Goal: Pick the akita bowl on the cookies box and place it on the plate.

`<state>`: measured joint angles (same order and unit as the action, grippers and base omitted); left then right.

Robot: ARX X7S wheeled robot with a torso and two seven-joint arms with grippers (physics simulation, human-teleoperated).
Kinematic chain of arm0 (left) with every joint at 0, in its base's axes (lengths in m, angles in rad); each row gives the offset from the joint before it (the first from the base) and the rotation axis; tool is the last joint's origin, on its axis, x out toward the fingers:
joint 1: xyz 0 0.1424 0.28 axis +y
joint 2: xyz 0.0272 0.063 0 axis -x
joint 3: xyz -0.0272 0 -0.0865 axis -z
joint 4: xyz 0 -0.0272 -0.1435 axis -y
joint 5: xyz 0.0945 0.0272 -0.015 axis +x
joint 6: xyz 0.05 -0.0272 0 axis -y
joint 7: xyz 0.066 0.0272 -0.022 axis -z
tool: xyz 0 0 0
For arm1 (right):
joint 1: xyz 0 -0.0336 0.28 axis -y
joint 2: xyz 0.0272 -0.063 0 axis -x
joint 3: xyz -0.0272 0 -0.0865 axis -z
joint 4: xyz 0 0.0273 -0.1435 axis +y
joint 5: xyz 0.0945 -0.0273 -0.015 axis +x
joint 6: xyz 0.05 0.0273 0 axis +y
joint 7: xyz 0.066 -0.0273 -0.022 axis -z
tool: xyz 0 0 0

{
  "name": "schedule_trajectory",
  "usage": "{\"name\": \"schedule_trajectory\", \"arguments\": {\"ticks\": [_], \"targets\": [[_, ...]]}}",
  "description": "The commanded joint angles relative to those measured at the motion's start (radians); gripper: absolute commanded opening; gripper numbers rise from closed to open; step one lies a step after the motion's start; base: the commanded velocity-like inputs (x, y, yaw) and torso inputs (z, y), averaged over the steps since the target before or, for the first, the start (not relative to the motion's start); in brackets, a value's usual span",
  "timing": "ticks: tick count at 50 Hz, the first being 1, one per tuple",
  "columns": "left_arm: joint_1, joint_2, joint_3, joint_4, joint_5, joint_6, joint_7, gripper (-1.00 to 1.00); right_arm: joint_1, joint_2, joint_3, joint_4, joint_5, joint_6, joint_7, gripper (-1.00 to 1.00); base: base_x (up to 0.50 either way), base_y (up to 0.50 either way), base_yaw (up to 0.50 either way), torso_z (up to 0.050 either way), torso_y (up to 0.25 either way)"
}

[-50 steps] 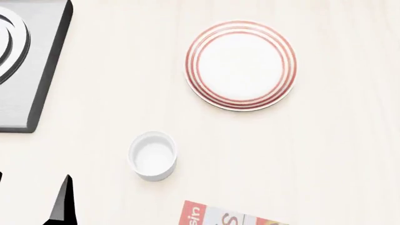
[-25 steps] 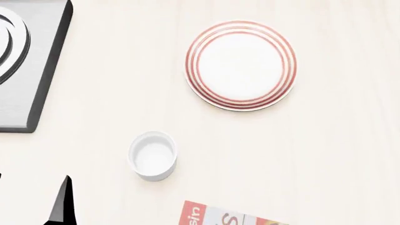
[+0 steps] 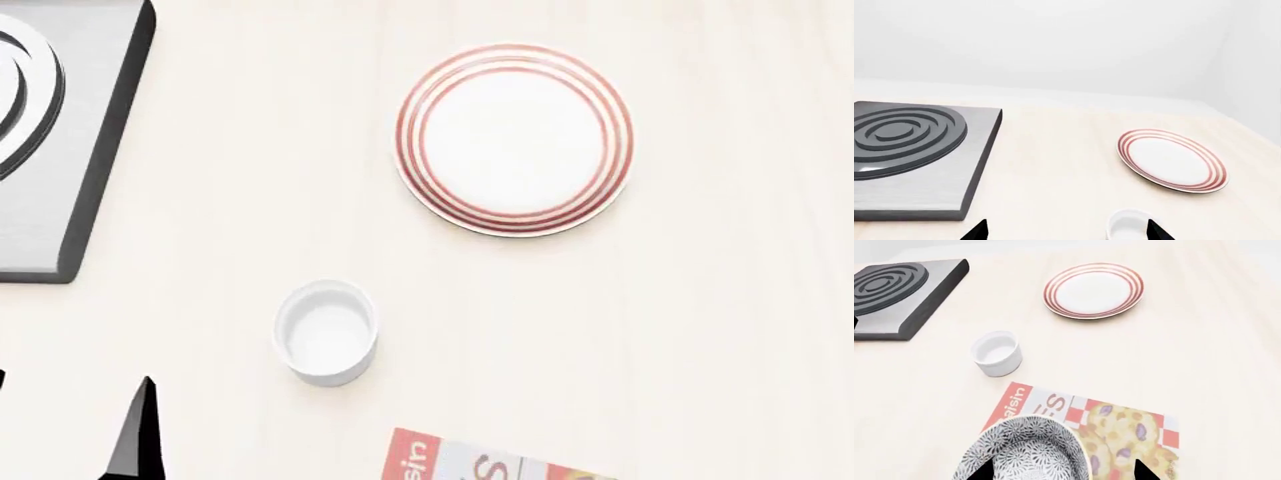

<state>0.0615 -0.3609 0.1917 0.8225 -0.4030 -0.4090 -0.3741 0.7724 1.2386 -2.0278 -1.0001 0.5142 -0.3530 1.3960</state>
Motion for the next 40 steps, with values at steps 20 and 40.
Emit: {"name": "schedule_trajectory", "arguments": {"ticks": [20,40], "targets": [[-0.002,0.010,-0.018,-0.014,-0.004,0.028,0.015,1.00,-0.054,-0.074,0.022,0.220,-0.003,-0.226,-0.033,1.00,0.00,0.00,0.00,0.000,0.000],[-0.007,0.002,-0.018,-0.017,-0.014,0.033,0.005,1.00,-0.058,-0.138,0.048,0.327,0.073,-0.290,-0.087,1.00,0.00,0.00,0.00,0.000,0.000]]}}
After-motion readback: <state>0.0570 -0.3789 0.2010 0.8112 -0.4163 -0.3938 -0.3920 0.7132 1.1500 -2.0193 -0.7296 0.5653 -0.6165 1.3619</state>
